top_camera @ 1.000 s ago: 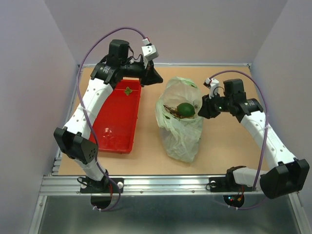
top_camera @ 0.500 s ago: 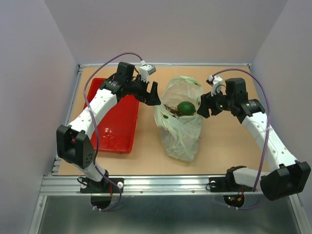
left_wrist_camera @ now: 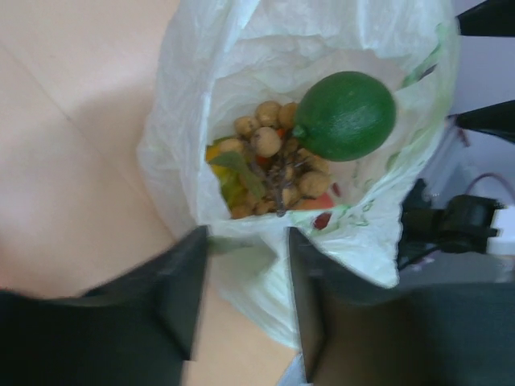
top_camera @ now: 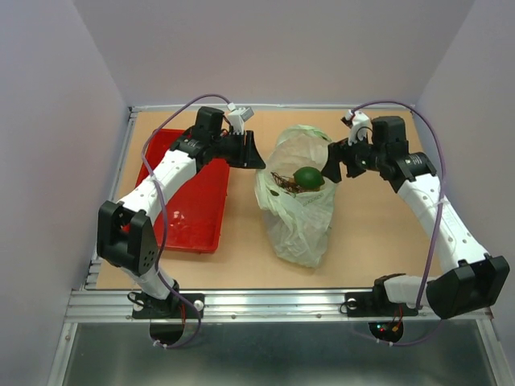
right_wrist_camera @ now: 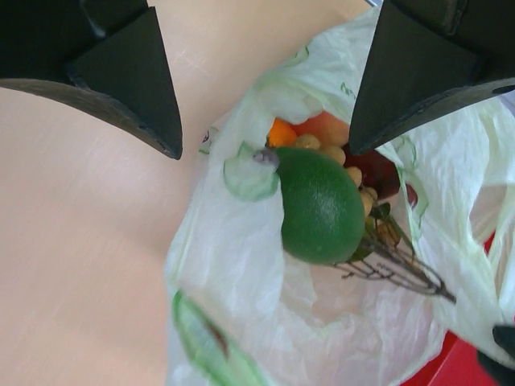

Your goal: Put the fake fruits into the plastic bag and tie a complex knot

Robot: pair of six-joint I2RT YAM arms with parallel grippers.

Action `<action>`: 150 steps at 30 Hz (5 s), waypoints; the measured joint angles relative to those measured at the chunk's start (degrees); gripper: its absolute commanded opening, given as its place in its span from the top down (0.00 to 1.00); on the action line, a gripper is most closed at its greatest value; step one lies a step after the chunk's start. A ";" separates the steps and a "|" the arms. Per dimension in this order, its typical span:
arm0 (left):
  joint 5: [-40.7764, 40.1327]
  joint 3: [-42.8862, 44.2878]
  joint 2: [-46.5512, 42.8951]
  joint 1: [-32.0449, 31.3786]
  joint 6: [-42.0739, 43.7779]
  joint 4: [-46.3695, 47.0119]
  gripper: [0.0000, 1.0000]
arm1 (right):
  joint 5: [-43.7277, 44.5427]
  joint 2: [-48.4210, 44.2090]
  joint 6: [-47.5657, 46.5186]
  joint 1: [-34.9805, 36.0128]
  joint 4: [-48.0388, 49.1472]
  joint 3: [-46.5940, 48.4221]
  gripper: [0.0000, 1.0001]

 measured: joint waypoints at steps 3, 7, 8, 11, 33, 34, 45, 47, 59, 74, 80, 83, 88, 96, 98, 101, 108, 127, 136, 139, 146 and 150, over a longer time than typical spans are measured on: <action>2.54 0.00 1.36 -0.02 -1.29 1.25 0.94 | 1.60 2.89 0.98 0.00 1.07 3.61 0.08; 4.20 0.13 2.21 -0.02 -1.16 1.27 1.00 | 3.41 9.18 0.44 -0.09 4.44 9.81 0.00; 4.46 0.20 2.23 0.00 -1.01 1.25 1.00 | 3.63 10.64 -0.35 -0.13 5.46 11.04 0.00; 5.33 0.68 2.21 0.00 -0.79 1.33 1.00 | 3.39 15.23 -3.19 -0.15 7.89 13.31 0.00; 3.98 34.56 3.87 -0.17 16.79 -7.98 1.00 | -1.53 20.68 -3.32 -6.29 11.04 22.58 1.00; 4.37 36.11 3.54 -0.13 17.16 -7.45 1.00 | -0.70 18.53 -1.95 -8.09 11.04 22.51 0.99; 9.42 30.75 -2.69 1.36 14.25 0.28 1.00 | 9.35 -5.53 4.68 -11.52 10.32 20.50 1.00; 9.75 29.00 -3.45 2.86 12.52 1.11 1.00 | 11.02 -6.93 4.96 -11.52 9.53 20.02 1.00; 15.52 19.32 -5.01 10.93 14.34 4.46 0.93 | 12.76 -6.58 8.63 -11.52 6.56 8.39 0.99; 14.99 28.11 -5.81 7.98 19.85 1.14 0.16 | -1.14 -9.25 11.10 -11.52 5.57 5.70 1.00; 10.08 36.59 -2.95 -6.69 24.35 2.08 0.16 | -4.72 -9.51 11.26 -11.52 6.25 6.56 0.99; 9.49 39.43 2.23 -10.84 24.39 3.10 0.18 | -6.88 -9.84 11.04 -11.52 6.32 6.56 0.97; 9.49 43.06 13.00 -14.16 23.45 4.24 0.21 | -11.02 -10.16 10.05 -11.52 6.29 6.56 0.43; 10.67 43.21 18.03 -16.59 19.82 7.30 0.17 | -8.92 -15.21 6.38 -11.52 5.53 6.95 0.09; 10.91 43.56 17.92 -16.98 19.43 9.01 0.15 | -7.21 -15.91 5.55 -11.52 4.72 7.78 0.02; 10.62 44.24 18.03 -17.88 18.36 10.32 0.08 | -3.76 -17.42 4.57 -11.52 4.15 8.59 0.00; 7.82 48.83 20.90 -20.55 15.37 13.42 0.01 | 3.85 -19.89 1.27 -11.52 -2.05 8.59 0.00; 7.58 50.21 30.64 -22.82 13.51 17.86 0.90 | 4.98 -16.13 -9.51 -11.52 -12.26 8.24 0.00; 14.62 50.60 30.64 -22.08 7.26 23.39 1.00 | -0.79 -13.60 -11.93 -11.52 -9.94 5.79 0.00; 18.05 46.49 28.26 -20.44 1.90 28.30 1.00 | -5.79 -13.53 -11.89 -11.52 -7.08 5.20 0.00; 24.59 43.45 24.17 -17.11 -5.11 34.84 1.00 | -14.88 -13.46 -12.22 -11.54 3.15 1.57 0.00; 27.19 40.52 21.77 -17.59 -7.67 37.81 1.00 | -19.63 -12.31 -12.28 -11.65 8.48 -1.53 0.00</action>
